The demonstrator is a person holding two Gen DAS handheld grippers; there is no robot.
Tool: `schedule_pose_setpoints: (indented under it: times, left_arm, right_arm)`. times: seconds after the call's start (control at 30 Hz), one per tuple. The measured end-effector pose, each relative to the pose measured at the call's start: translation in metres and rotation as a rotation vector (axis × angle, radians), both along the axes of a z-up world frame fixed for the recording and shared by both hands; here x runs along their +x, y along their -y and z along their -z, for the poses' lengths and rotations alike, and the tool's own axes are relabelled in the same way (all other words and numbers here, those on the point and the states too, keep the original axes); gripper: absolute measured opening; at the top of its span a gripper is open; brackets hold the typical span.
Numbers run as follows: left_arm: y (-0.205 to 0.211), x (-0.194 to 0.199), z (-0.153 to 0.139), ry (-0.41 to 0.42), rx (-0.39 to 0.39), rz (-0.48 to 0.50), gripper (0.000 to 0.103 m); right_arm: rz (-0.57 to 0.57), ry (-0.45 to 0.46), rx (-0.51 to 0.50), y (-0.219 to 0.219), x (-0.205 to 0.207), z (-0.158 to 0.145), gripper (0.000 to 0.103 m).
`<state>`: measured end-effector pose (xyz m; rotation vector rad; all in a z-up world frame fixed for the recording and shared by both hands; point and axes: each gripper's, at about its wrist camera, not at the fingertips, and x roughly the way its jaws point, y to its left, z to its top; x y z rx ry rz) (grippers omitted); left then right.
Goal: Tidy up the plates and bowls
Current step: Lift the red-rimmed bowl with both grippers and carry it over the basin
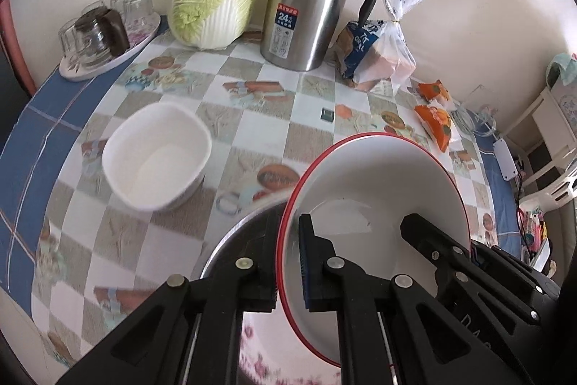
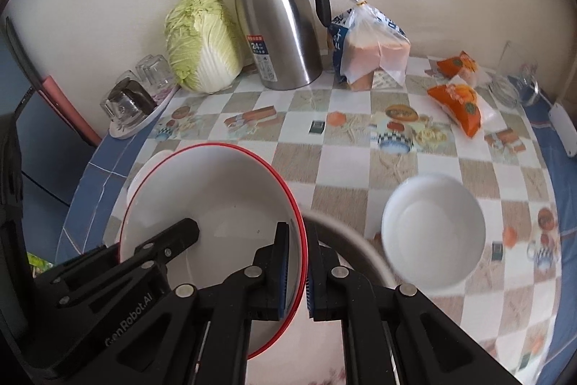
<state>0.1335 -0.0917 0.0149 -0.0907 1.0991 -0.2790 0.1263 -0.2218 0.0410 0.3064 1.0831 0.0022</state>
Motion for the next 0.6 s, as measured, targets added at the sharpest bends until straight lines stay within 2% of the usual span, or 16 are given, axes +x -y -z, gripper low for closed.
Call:
schedule_pose_setpoints:
  times: [0.4, 0.6]
  left_arm:
    - [-0.024, -0.036, 0.015, -0.006, -0.022, -0.039, 0.009]
    - [-0.027, -0.04, 0.019, -0.004, -0.02, -0.04, 0.009]
  right_arm:
    - [-0.01, 0.013, -0.006, -0.025, -0.045, 0.009, 0.009]
    - [0.04, 0.009, 0.016, -0.029, -0.054, 0.014, 0.009]
